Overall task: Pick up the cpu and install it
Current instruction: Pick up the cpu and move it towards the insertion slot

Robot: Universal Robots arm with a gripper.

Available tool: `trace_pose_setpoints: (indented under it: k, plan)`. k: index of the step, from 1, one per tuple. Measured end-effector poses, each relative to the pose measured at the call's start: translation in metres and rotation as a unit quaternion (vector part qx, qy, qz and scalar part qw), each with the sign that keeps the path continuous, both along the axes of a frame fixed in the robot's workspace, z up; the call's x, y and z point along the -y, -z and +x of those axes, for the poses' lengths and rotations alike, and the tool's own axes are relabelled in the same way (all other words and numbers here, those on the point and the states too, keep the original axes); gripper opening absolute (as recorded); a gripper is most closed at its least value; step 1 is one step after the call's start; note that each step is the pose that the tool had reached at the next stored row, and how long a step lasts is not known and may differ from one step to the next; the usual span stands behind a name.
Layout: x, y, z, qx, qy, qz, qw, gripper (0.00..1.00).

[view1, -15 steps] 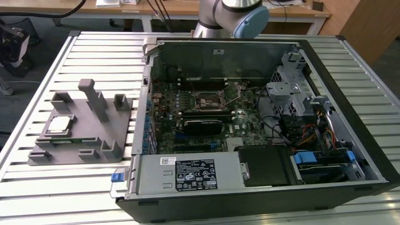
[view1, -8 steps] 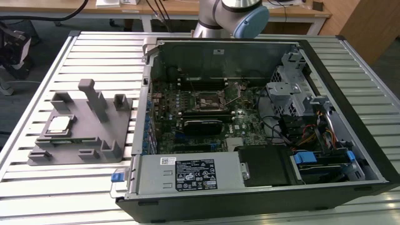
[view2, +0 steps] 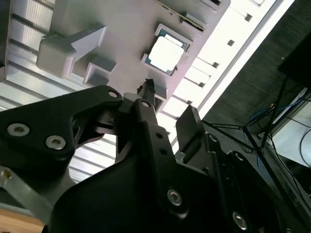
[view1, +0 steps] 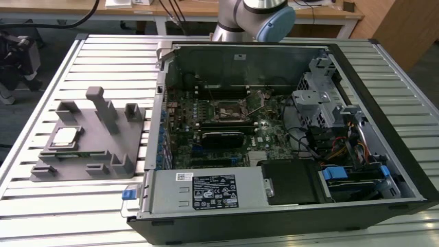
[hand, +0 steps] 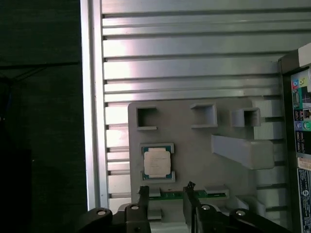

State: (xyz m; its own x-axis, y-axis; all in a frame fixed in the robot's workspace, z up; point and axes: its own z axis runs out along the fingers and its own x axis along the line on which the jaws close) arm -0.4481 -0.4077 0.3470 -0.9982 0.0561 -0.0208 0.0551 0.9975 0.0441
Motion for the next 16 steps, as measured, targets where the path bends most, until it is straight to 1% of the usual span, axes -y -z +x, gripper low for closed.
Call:
trace_pose_setpoints:
  k: [1, 2, 3, 4, 5, 9, 16]
  plan:
    - [0.0002, 0.0013, 0.0, -0.0011, -0.005, 0.0, 1.0, 0.47]
    - [0.0003, 0.0026, 0.0, -0.0022, -0.01, 0.0, 0.9999, 0.47]
    - [0.0004, 0.0041, 0.0, -0.0034, -0.015, 0.0, 0.9999, 0.53]
    - [0.0004, 0.006, 0.0, -0.0037, -0.02, 0.0, 0.9998, 0.53]
    - [0.0005, 0.0078, 0.0, -0.0038, -0.024, 0.0, 0.9997, 0.59]
    - [0.0006, 0.015, -0.001, -0.0039, -0.036, -0.0001, 0.9993, 0.59]
    - [0.0005, 0.0278, -0.001, -0.0039, -0.039, -0.0001, 0.9992, 0.59]
